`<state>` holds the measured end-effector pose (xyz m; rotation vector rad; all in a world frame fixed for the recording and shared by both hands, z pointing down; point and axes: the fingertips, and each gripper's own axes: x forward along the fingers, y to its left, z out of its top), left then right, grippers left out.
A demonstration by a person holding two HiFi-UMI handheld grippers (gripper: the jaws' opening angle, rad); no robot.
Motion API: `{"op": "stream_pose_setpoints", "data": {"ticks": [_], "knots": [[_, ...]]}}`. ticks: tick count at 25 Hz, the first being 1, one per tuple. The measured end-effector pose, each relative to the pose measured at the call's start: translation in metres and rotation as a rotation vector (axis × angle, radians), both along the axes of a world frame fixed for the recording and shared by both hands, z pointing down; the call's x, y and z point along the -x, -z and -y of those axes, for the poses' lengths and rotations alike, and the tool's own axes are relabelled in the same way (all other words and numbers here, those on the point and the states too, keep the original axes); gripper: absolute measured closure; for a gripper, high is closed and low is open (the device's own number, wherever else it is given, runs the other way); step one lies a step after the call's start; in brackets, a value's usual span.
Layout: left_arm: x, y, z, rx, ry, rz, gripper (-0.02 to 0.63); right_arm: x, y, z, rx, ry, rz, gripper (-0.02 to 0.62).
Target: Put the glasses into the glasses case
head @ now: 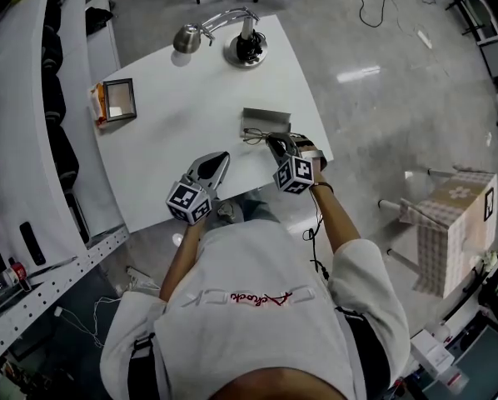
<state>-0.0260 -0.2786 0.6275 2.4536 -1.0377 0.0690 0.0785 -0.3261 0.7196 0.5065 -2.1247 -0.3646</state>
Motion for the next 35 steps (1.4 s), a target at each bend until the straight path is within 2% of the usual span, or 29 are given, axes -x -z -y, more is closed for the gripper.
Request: {"op": "stream_pose_setpoints", "data": {"ticks": [9, 12, 22, 27, 35], "knots": [[-0.007, 0.006, 0.0, -0.017, -0.02, -0.009, 0.592, -0.007, -0.005, 0.051, -0.003, -0.006, -0.086, 0.584], [-0.006, 0.006, -0.003, -0.014, -0.02, -0.009, 0.592, -0.006, -0.009, 0.062, 0.023, -0.008, -0.113, 0.584], [0.001, 0.007, -0.007, -0.015, -0.014, -0.005, 0.592, -0.004, -0.038, 0.057, 0.126, 0.019, -0.203, 0.584], [0.001, 0.009, -0.005, -0.02, -0.013, -0.006, 0.592, -0.005, -0.047, 0.048, 0.148, 0.064, -0.253, 0.584], [0.0, 0.009, -0.005, -0.019, -0.012, -0.012, 0.592, -0.003, -0.051, 0.052, 0.137, 0.047, -0.215, 0.581]]}}
